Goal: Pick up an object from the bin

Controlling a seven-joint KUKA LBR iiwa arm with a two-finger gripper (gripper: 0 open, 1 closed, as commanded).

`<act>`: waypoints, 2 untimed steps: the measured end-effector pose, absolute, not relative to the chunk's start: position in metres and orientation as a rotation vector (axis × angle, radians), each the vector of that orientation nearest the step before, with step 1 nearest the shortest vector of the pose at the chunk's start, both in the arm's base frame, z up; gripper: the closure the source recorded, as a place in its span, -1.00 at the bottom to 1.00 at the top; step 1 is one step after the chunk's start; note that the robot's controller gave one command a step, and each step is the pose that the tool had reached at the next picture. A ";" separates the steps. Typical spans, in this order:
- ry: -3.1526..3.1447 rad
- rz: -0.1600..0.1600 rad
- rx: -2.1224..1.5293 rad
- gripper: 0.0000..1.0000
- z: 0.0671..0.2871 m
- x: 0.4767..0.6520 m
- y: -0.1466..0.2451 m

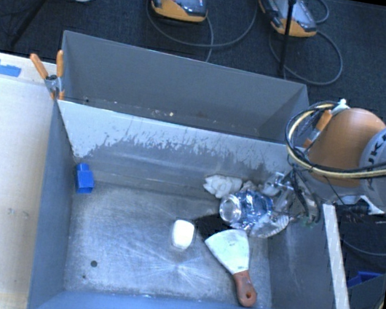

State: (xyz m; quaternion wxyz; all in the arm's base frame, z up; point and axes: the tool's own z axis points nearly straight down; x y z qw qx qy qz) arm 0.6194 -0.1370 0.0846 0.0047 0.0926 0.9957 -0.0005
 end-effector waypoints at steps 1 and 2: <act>3.122 -0.001 0.289 1.00 0.088 0.619 -0.137; 3.129 0.000 0.289 1.00 0.097 0.617 -0.136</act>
Offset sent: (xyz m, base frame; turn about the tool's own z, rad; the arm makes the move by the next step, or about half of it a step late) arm 0.0001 0.0000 0.0459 0.0000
